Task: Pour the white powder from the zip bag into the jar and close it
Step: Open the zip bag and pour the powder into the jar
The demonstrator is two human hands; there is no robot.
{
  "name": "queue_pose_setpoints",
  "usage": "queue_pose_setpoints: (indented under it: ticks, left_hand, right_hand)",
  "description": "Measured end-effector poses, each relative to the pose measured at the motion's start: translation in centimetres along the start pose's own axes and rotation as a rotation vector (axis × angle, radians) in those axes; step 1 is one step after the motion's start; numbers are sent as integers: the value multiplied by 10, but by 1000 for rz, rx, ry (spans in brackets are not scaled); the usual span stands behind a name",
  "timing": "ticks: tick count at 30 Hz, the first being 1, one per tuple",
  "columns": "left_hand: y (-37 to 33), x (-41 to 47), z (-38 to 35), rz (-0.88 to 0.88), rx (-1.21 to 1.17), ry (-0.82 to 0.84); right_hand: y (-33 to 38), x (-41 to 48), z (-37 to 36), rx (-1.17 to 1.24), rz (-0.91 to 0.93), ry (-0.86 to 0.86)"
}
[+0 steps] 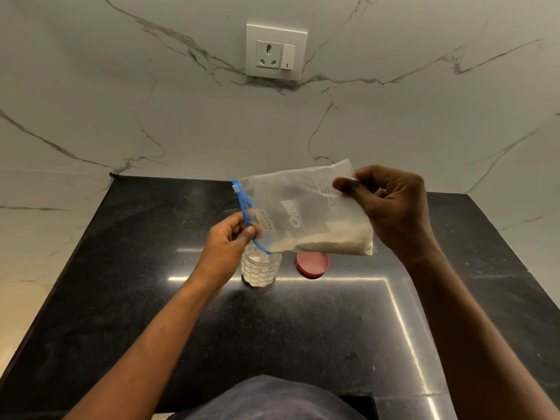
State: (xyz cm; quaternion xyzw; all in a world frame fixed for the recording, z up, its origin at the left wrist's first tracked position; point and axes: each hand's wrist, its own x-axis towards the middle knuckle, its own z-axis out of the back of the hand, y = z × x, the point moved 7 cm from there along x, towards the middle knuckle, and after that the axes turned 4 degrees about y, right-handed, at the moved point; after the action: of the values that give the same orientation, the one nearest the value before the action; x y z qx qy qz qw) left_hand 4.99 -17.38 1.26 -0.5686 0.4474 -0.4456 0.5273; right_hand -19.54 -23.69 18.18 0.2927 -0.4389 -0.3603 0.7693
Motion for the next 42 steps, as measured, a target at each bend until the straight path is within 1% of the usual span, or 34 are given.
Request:
queue_pose_setpoints:
  ticks: [8, 20, 29, 33, 42]
  left_hand:
    - [-2, 0, -2, 0, 0, -3]
    - [-3, -1, -2, 4, -8, -27]
    - [-2, 2, -5, -2, 23, -25]
    - [-3, 3, -4, 2, 12, -32]
    - [-3, 3, -4, 8, 16, -26]
  right_hand:
    - [-12, -7, -5, -14, -7, -80]
    - [-8, -5, -12, -43, 71, -70]
    - [-8, -9, -11, -67, 36, -125]
    - [-5, -7, -11, -107, 64, -109]
    - [-2, -4, -11, -98, 84, -89]
